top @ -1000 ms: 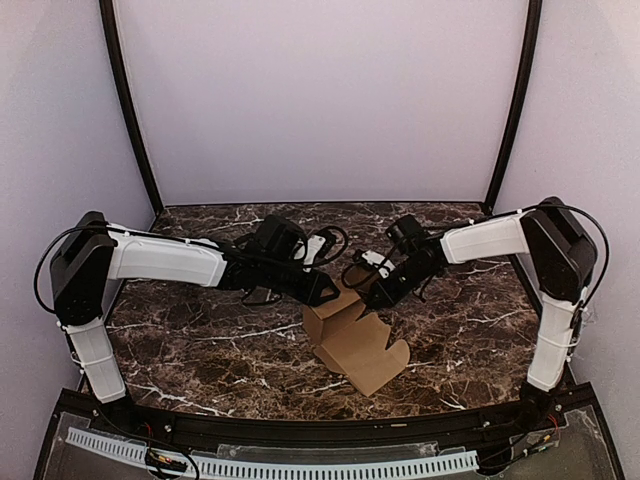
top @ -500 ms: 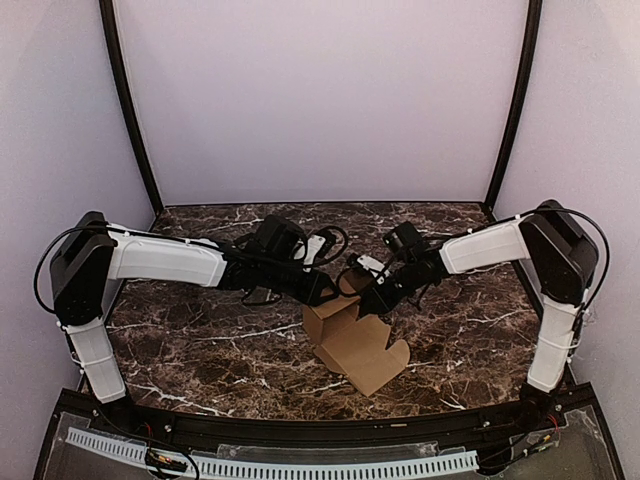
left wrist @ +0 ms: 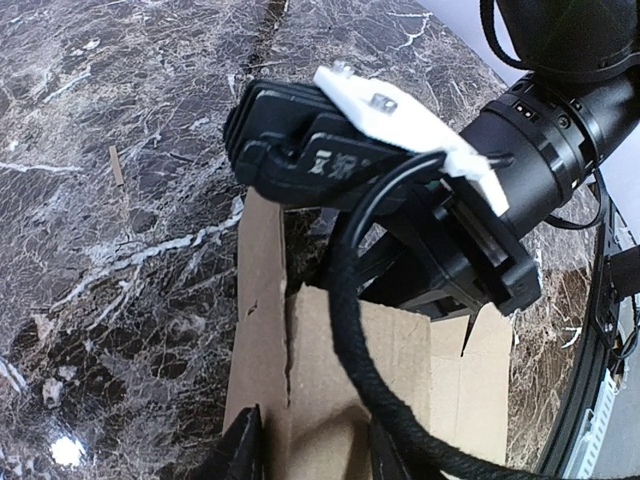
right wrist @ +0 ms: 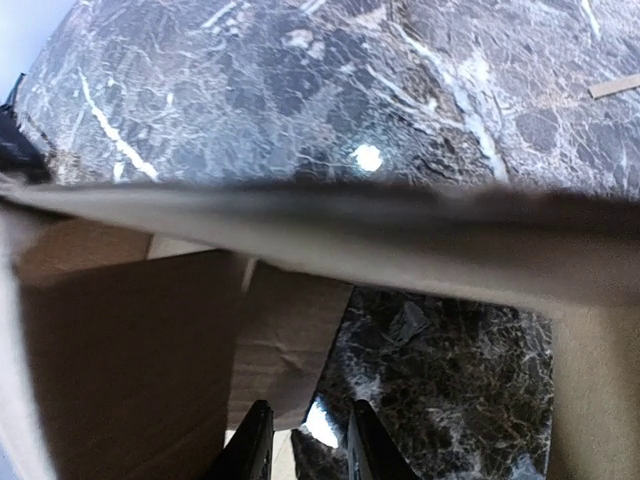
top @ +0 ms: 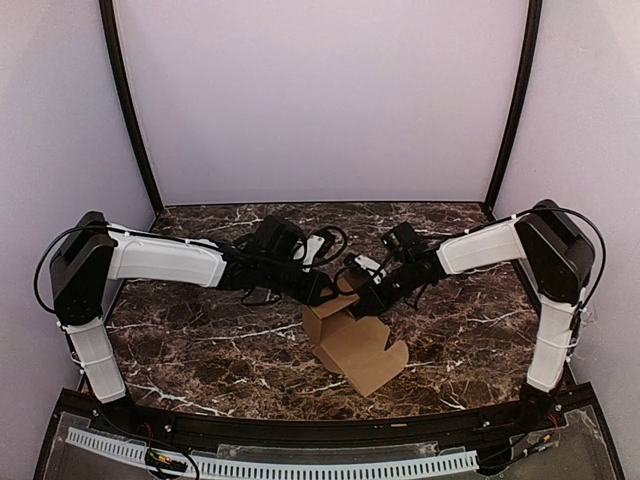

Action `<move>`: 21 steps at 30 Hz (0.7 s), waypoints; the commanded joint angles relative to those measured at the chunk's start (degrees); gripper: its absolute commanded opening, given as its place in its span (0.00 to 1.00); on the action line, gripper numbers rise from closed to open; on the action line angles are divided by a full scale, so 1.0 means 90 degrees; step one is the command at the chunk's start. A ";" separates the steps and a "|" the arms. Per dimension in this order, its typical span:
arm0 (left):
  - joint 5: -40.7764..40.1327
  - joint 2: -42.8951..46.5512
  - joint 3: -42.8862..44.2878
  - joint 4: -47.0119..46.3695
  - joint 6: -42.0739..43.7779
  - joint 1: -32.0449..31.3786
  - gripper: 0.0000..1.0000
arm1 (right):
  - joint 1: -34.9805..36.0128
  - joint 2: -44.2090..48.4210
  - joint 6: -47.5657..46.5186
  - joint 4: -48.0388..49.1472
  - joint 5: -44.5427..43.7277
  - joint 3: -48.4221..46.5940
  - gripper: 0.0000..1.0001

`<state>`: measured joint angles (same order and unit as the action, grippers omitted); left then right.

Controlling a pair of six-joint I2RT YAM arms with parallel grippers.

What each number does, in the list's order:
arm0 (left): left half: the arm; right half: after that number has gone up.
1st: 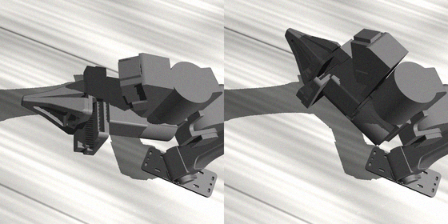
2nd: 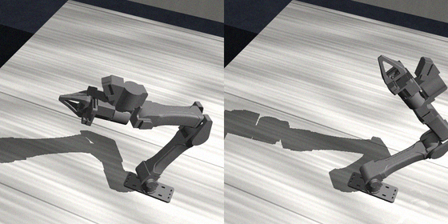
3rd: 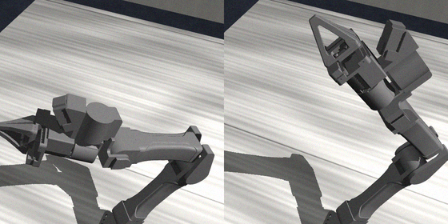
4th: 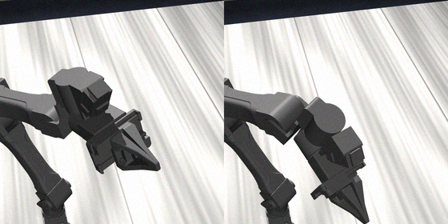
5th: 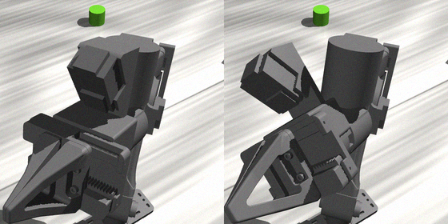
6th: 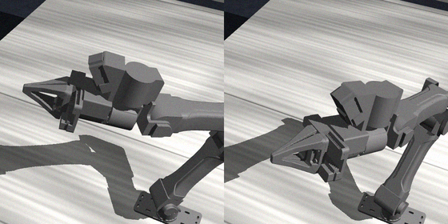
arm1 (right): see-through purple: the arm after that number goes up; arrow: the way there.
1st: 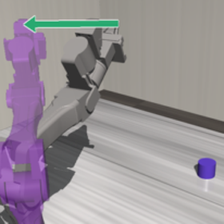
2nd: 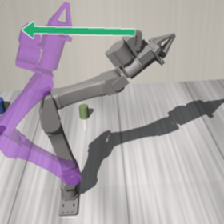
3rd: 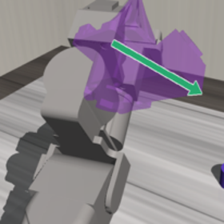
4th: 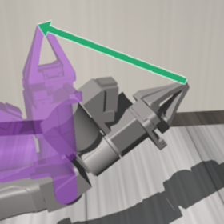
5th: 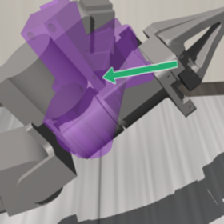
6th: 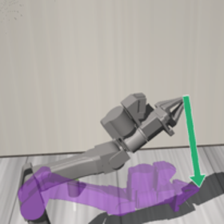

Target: Fold the paper box

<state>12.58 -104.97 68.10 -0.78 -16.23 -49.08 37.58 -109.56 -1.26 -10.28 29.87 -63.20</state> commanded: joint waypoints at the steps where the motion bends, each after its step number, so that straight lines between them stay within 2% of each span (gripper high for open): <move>1: -0.0138 0.0032 -0.0258 0.0358 -0.0042 -0.0015 0.37 | 0.0268 -0.0277 0.0031 -0.0012 -0.0357 -0.0164 0.27; 6: -0.0149 0.0037 -0.0234 0.0387 -0.0019 -0.0015 0.37 | 0.0439 -0.0290 -0.0017 -0.0105 -0.0744 -0.0146 0.37; 10: -0.0171 0.0046 -0.0216 0.0442 0.0020 -0.0010 0.37 | 0.0394 -0.0010 -0.0157 -0.0364 -0.0954 -0.0127 0.39; 14: -0.0201 0.0066 -0.0234 0.0485 0.0067 -0.0008 0.37 | 0.0155 0.0910 -0.0699 -0.0597 -0.1076 0.0204 0.40; 21: -0.0215 0.0095 -0.0263 0.0486 0.0090 -0.0015 0.37 | -0.0178 0.2421 -0.2414 -0.1744 -0.0236 0.0530 0.41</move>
<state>12.36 -104.88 67.81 -0.80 -16.27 -49.08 37.71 -93.82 -12.56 -19.29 23.44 -59.51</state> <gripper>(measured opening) 0.368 0.414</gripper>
